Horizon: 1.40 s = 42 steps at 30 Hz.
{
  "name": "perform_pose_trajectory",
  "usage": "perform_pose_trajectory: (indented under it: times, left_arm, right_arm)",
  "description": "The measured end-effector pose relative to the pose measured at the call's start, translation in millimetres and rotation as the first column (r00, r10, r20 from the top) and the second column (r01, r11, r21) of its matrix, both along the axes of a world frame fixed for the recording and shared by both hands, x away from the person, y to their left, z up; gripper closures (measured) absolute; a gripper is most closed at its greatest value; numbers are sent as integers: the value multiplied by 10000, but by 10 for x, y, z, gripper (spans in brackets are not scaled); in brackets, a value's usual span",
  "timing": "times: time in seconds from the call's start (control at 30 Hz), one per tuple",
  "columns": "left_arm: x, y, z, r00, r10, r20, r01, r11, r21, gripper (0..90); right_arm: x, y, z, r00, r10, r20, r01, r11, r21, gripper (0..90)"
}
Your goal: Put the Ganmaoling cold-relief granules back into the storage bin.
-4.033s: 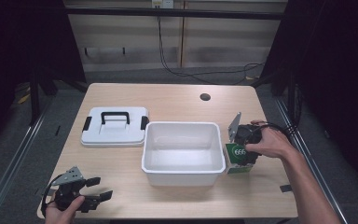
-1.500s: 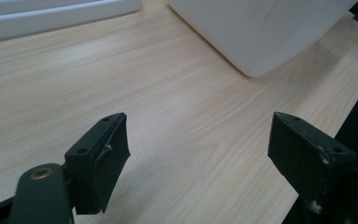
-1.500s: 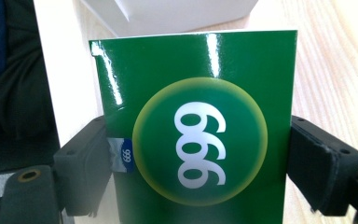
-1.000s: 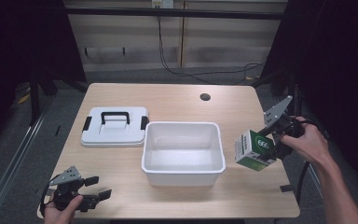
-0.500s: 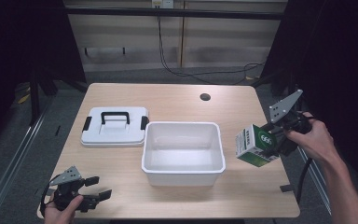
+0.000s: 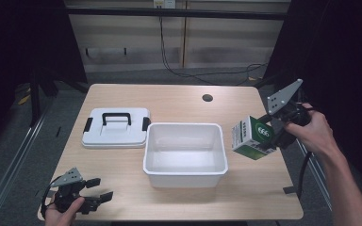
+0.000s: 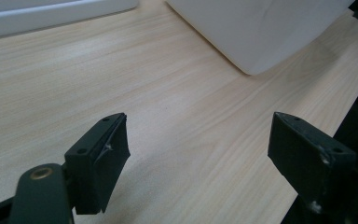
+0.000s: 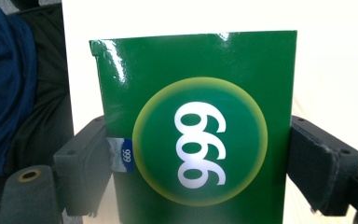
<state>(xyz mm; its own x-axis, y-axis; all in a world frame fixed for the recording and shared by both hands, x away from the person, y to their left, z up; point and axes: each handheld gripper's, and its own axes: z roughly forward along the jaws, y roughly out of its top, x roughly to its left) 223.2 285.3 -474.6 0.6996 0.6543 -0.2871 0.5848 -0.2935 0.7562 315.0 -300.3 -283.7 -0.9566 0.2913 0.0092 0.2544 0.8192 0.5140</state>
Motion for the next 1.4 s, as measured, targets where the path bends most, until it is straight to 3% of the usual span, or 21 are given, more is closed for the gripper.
perform_pose_trajectory:
  times: [0.33,0.5,0.67,0.8,1.4]
  left_arm:
    - [-3,-3,0,10000,6,-5,-6,10000,-16,203]
    - [-3,-2,0,10000,1,8,-1,10000,-28,203]
    - [-4,-3,1,10000,-3,0,3,10000,29,203]
    - [-4,0,-1,10000,-13,-9,13,10000,-29,203]
    - [-3,2,1,10000,-30,-6,30,10000,-37,203]
  right_arm:
    - [83,255,105,9991,359,208,-361,9993,76,157]
    - [133,416,126,9993,362,129,-358,9989,-303,157]
    - [177,594,118,9982,599,5,-598,9979,-239,157]
    - [222,755,152,9983,586,5,-585,9965,-593,156]
    - [329,1138,129,9950,981,-192,-996,9884,-1147,156]
